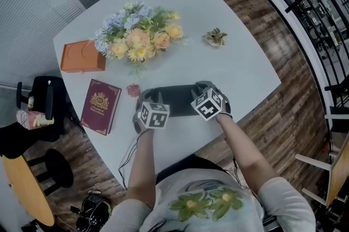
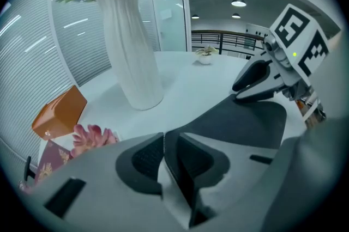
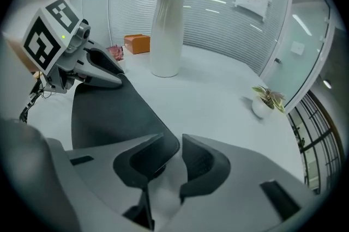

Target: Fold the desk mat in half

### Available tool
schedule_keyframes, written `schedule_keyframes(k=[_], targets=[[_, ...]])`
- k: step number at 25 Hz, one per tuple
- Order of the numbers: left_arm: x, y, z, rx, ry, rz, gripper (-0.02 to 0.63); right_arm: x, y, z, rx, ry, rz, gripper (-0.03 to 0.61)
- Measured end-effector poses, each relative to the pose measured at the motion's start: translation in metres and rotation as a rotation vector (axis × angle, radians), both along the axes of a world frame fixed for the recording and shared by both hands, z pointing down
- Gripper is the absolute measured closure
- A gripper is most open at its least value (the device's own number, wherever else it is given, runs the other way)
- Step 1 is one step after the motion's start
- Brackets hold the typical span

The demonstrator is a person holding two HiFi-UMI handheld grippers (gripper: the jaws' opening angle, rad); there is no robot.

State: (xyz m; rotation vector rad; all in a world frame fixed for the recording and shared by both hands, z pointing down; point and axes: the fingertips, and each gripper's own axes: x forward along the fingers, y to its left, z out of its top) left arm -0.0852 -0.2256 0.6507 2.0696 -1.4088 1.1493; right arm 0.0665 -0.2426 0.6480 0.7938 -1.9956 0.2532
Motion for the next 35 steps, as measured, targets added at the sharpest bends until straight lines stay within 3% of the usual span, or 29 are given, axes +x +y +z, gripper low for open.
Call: schedule_keyframes(k=[8, 17, 28, 35], targets=[[-0.007, 0.003, -0.017, 0.039, 0.039, -0.035, 0.54, 0.004, 0.0, -0.019, 0.01, -0.022, 0.045, 0.449], [-0.001, 0.01, -0.035, 0.062, 0.077, -0.012, 0.471, 0.005, 0.013, -0.045, 0.059, -0.059, 0.07, 0.449], [0.001, 0.028, -0.082, 0.147, 0.139, -0.029, 0.471, 0.0, 0.034, -0.088, 0.107, -0.207, 0.127, 0.449], [0.007, 0.043, -0.116, 0.2, 0.19, -0.024, 0.472, -0.002, 0.049, -0.129, 0.194, -0.295, 0.17, 0.451]])
